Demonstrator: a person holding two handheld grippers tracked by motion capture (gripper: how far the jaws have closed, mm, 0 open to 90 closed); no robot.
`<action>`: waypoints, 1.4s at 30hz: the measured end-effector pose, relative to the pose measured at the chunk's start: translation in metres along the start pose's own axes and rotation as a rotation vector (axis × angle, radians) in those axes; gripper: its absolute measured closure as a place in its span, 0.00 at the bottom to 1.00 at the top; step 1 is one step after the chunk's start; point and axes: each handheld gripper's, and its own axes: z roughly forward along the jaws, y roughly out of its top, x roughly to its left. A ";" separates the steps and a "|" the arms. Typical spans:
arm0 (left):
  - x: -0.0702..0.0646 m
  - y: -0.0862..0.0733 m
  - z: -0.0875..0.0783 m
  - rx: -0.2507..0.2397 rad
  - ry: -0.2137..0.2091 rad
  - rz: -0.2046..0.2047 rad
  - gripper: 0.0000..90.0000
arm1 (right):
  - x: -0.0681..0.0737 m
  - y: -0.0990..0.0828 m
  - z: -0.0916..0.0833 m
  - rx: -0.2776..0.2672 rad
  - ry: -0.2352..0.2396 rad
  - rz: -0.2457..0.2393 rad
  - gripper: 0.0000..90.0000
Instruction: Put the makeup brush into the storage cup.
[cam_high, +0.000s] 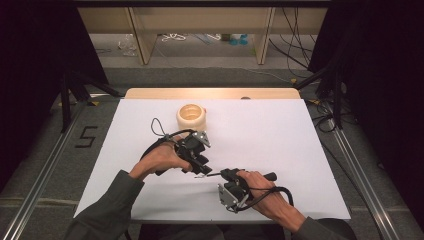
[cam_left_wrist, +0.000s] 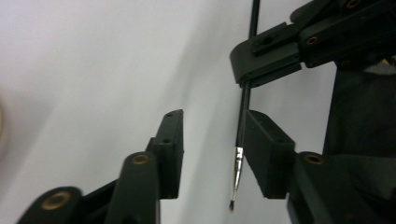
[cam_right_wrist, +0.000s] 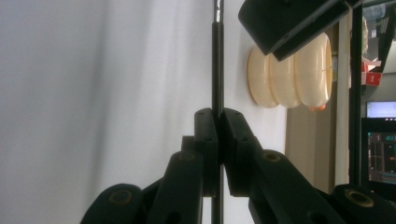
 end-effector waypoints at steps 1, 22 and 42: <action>0.001 -0.001 -0.001 0.000 0.009 0.008 0.61 | 0.000 -0.001 -0.001 0.003 0.003 0.011 0.95; 0.006 -0.010 -0.026 -0.237 0.109 -0.034 0.33 | -0.014 -0.039 -0.008 -0.058 0.058 0.301 0.95; 0.002 -0.028 -0.023 -0.391 0.163 -0.096 0.29 | -0.027 -0.066 -0.011 -0.237 0.056 0.802 0.95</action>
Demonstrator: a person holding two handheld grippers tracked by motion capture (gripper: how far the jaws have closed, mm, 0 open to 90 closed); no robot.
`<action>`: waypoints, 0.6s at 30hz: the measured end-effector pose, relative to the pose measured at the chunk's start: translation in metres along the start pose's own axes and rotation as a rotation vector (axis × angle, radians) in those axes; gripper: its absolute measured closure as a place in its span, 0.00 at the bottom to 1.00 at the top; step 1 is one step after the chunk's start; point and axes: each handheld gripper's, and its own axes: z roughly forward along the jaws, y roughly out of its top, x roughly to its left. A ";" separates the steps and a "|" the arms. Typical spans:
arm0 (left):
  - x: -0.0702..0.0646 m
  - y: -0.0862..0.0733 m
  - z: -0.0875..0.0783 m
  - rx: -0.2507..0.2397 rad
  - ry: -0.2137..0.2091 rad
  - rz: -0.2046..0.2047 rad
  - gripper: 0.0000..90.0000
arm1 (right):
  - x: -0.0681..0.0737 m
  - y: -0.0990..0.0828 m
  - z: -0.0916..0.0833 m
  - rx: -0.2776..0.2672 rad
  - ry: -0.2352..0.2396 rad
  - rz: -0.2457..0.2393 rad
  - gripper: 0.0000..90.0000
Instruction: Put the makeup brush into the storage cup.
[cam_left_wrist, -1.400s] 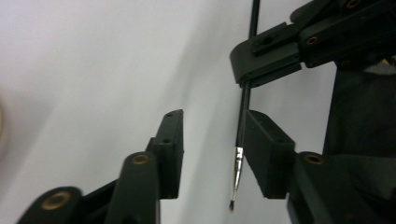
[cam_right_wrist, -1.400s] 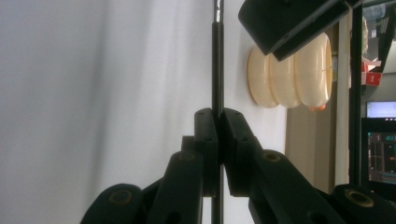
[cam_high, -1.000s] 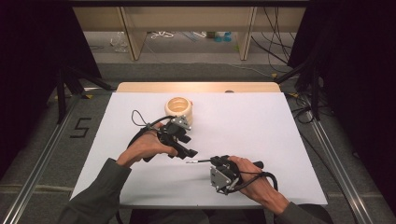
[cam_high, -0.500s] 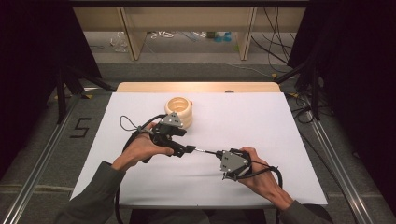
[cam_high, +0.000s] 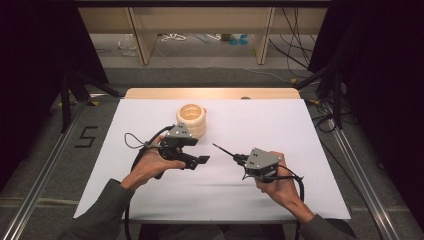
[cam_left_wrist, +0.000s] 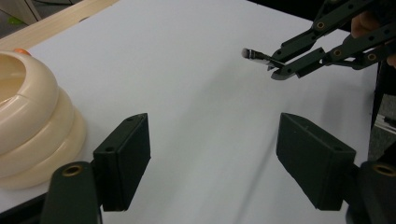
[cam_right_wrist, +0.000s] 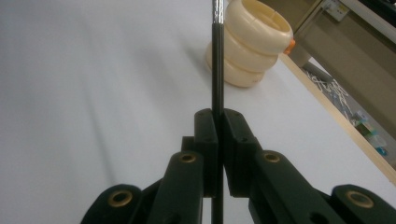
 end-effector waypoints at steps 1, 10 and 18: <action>0.000 0.000 0.000 -0.007 0.007 -0.002 0.29 | -0.001 0.000 0.000 -0.011 0.002 0.013 0.95; -0.005 -0.004 0.005 -0.044 0.013 -0.004 0.29 | -0.004 0.002 0.001 -0.075 0.012 0.105 0.95; -0.009 -0.004 0.008 -0.084 -0.008 -0.025 0.30 | -0.004 0.003 0.003 -0.113 0.030 0.161 0.95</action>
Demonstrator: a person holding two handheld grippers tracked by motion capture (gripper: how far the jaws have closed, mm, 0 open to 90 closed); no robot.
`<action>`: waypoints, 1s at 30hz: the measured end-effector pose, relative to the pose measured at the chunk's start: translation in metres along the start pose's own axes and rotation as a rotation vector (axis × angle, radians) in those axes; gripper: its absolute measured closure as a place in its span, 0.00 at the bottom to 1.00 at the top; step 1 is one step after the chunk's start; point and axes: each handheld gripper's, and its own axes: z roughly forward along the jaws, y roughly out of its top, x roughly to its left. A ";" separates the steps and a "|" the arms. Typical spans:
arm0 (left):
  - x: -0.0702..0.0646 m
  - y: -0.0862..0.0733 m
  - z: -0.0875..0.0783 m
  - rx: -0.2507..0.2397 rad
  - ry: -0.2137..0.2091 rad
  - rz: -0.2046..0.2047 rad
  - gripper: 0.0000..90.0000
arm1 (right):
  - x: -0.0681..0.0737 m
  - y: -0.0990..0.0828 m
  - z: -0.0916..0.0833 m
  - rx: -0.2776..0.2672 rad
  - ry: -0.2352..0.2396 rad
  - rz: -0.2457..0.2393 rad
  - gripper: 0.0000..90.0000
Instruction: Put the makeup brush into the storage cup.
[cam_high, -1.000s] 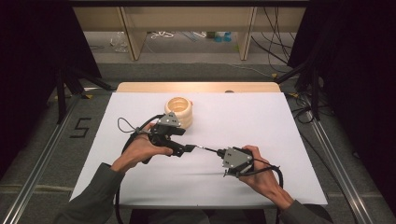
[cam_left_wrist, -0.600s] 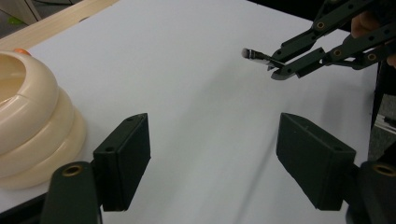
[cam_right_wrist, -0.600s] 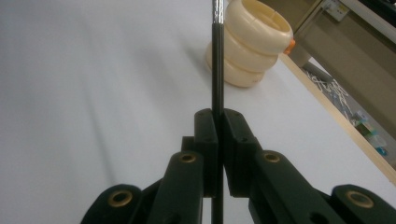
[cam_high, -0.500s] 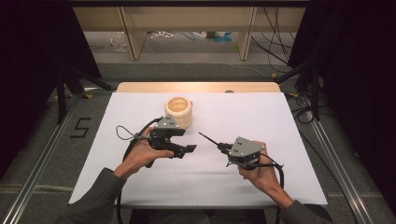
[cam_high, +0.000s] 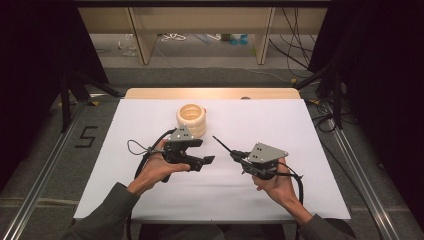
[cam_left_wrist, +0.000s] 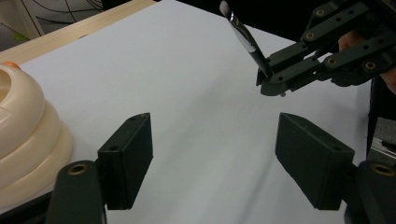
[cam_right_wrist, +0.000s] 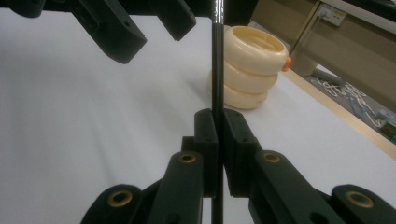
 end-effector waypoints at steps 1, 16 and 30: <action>0.000 0.000 0.000 -0.006 0.000 -0.005 0.30 | 0.000 0.000 0.000 -0.005 0.000 0.006 0.95; -0.005 0.002 0.002 -0.088 -0.026 -0.044 0.34 | 0.003 0.001 0.007 -0.042 0.042 0.061 0.95; -0.006 0.002 0.003 -0.119 -0.071 -0.042 0.50 | 0.009 0.003 0.016 -0.084 0.079 0.108 0.95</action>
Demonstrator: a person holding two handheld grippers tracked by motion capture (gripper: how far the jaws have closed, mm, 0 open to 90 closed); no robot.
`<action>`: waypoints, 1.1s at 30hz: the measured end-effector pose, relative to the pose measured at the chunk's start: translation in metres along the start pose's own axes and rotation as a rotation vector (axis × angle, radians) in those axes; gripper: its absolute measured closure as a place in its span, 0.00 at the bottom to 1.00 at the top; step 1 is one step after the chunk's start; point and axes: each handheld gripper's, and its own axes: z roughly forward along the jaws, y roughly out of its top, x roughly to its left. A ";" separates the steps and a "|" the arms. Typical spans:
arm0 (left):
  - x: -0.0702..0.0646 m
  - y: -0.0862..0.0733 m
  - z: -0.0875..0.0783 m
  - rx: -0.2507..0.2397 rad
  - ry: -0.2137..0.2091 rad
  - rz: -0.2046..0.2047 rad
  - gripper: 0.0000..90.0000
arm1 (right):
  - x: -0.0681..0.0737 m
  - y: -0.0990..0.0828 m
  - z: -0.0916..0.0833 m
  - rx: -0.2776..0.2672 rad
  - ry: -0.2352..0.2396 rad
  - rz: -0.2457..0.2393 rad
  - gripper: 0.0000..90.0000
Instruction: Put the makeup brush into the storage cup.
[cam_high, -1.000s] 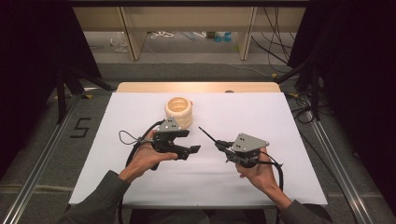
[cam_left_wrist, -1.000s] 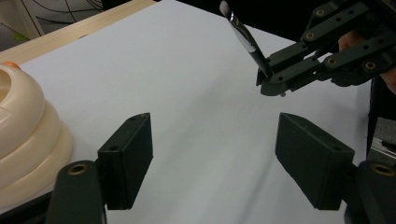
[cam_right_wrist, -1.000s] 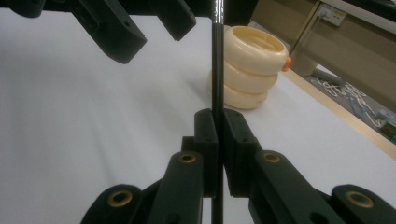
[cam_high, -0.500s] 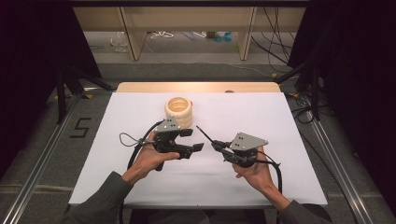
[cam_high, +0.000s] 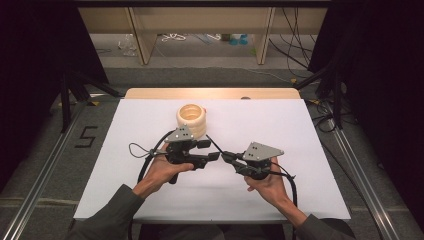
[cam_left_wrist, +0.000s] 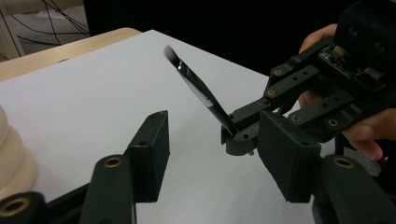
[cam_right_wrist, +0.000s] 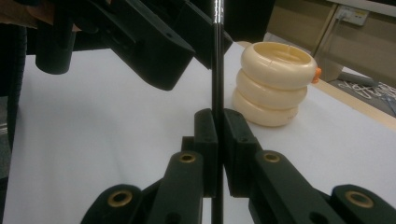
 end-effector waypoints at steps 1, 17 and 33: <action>0.000 0.000 0.000 -0.001 -0.002 0.001 0.52 | 0.000 0.000 0.001 0.001 0.002 0.000 0.95; 0.003 -0.001 0.001 -0.033 -0.011 -0.026 0.64 | 0.003 0.002 0.006 -0.024 0.006 0.014 0.95; 0.001 -0.001 0.001 -0.056 -0.022 -0.032 0.74 | 0.006 0.004 0.009 -0.041 0.025 0.030 0.95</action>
